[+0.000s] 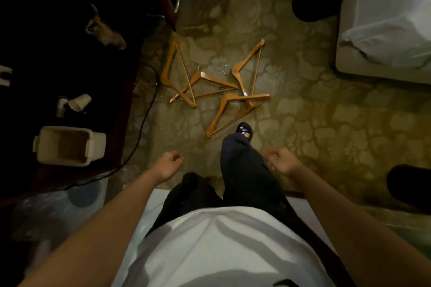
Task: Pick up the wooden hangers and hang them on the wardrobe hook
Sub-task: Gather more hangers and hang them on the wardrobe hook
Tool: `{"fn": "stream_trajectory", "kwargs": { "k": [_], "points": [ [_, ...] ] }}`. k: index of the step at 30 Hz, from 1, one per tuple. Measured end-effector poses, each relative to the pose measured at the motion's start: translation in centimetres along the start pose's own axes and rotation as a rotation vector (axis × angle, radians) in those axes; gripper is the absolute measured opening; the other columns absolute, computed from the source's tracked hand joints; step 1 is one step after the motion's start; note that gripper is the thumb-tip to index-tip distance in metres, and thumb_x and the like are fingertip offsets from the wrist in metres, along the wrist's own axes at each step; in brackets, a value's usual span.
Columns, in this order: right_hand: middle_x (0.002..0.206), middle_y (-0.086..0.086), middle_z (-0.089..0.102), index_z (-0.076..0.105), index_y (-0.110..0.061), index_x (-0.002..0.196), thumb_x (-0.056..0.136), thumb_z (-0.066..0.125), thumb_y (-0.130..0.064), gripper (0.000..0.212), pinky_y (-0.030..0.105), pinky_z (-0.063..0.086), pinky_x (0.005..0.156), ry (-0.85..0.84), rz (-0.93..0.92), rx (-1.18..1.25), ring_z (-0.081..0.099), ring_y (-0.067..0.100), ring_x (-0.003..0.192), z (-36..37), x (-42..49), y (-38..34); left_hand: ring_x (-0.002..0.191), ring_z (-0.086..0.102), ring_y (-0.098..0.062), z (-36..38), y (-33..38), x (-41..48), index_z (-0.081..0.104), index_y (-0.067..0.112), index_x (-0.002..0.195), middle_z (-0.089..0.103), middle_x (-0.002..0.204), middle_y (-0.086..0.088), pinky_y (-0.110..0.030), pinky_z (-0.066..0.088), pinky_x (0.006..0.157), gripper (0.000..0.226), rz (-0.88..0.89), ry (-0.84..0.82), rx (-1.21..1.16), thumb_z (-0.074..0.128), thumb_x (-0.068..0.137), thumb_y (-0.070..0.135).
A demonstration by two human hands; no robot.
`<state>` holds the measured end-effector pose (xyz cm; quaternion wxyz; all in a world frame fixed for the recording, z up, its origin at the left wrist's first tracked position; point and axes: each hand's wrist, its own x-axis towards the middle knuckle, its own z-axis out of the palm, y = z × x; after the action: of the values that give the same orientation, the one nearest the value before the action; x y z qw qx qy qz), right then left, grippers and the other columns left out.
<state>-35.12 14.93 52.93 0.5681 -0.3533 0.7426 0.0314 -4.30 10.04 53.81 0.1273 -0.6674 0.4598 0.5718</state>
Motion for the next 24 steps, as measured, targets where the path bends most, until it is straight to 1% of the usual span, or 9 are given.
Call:
{"fn": "stream_trajectory", "kwargs": {
  "k": [4,7,9,12,14,16,18,20,24],
  "points": [
    [0.064,-0.001,0.049,0.051,-0.018,0.065,0.095,0.042,-0.007,0.033,0.029,0.040,0.065,-0.013,0.033,-0.102,0.047,0.016,0.064,-6.6,4.8,0.5,0.081,0.053,-0.018,2.1,7.4,4.5,0.059,0.007,0.103,0.056,0.083,-0.004,-0.028,0.043,0.068,0.019,0.021,-0.110,0.009,0.041,0.098,0.014],
    [0.077,0.001,0.054,0.058,-0.013,0.085,0.094,0.047,-0.016,0.015,0.024,0.041,0.062,-0.015,0.059,-0.148,0.053,0.016,0.078,-9.6,9.4,0.0,0.074,0.051,-0.015,2.7,12.7,9.2,0.057,0.005,0.113,0.055,0.081,-0.004,-0.028,0.040,0.064,0.025,0.078,-0.103,-0.029,0.041,0.097,0.015],
    [0.081,-0.001,0.054,0.055,-0.017,0.088,0.094,0.048,-0.022,0.011,0.026,0.043,0.069,-0.040,0.068,-0.193,0.056,0.018,0.085,-10.7,13.0,-0.9,0.080,0.053,-0.019,2.7,15.2,12.5,0.057,0.004,0.114,0.057,0.087,-0.007,-0.030,0.042,0.071,0.026,0.092,-0.086,-0.053,0.041,0.097,0.016],
    [0.084,0.004,0.059,0.058,-0.016,0.080,0.093,0.046,-0.016,0.017,0.033,0.044,0.076,-0.116,0.016,-0.238,0.058,0.024,0.087,-10.8,18.8,-3.0,0.090,0.054,-0.024,2.4,17.1,18.0,0.058,0.005,0.113,0.058,0.095,-0.011,-0.035,0.044,0.085,0.026,0.085,-0.082,-0.077,0.042,0.097,0.018],
    [0.097,0.012,0.064,0.064,-0.010,0.091,0.092,0.047,-0.015,0.018,0.036,0.045,0.081,-0.140,-0.034,-0.256,0.060,0.028,0.095,-10.1,22.9,-4.3,0.091,0.055,-0.023,2.3,17.2,22.2,0.058,0.008,0.112,0.059,0.095,-0.008,-0.037,0.045,0.087,0.025,0.077,-0.077,-0.091,0.043,0.097,0.020],
    [0.108,0.010,0.064,0.064,-0.011,0.108,0.092,0.050,-0.017,0.022,0.035,0.045,0.087,-0.138,-0.044,-0.270,0.058,0.025,0.100,-9.0,27.3,-5.4,0.094,0.056,-0.023,2.5,16.5,26.7,0.058,0.010,0.113,0.059,0.097,-0.005,-0.036,0.044,0.086,0.025,0.057,-0.071,-0.102,0.043,0.097,0.021],
    [0.115,0.008,0.063,0.061,-0.011,0.115,0.091,0.052,-0.017,0.026,0.034,0.044,0.091,-0.142,-0.035,-0.256,0.058,0.024,0.107,-7.2,32.2,-5.8,0.096,0.057,-0.023,2.9,15.1,31.4,0.058,0.011,0.114,0.060,0.100,-0.005,-0.035,0.045,0.084,0.025,0.035,-0.061,-0.111,0.043,0.097,0.021],
    [0.115,0.006,0.063,0.061,-0.011,0.114,0.091,0.053,-0.017,0.026,0.034,0.046,0.092,-0.162,-0.039,-0.232,0.058,0.023,0.108,-5.1,37.5,-5.7,0.100,0.059,-0.023,3.7,13.3,36.1,0.057,0.011,0.115,0.062,0.107,-0.007,-0.038,0.047,0.089,0.025,0.010,-0.056,-0.110,0.044,0.097,0.021],
    [0.093,0.001,0.062,0.062,-0.018,0.095,0.089,0.054,-0.018,0.010,0.030,0.048,0.078,-0.145,-0.051,-0.215,0.060,0.018,0.090,-0.6,47.4,-4.7,0.107,0.058,-0.026,5.8,9.0,45.3,0.053,0.010,0.123,0.061,0.117,-0.012,-0.042,0.047,0.096,0.030,-0.018,-0.059,-0.056,0.046,0.095,0.021]
  ]
}}
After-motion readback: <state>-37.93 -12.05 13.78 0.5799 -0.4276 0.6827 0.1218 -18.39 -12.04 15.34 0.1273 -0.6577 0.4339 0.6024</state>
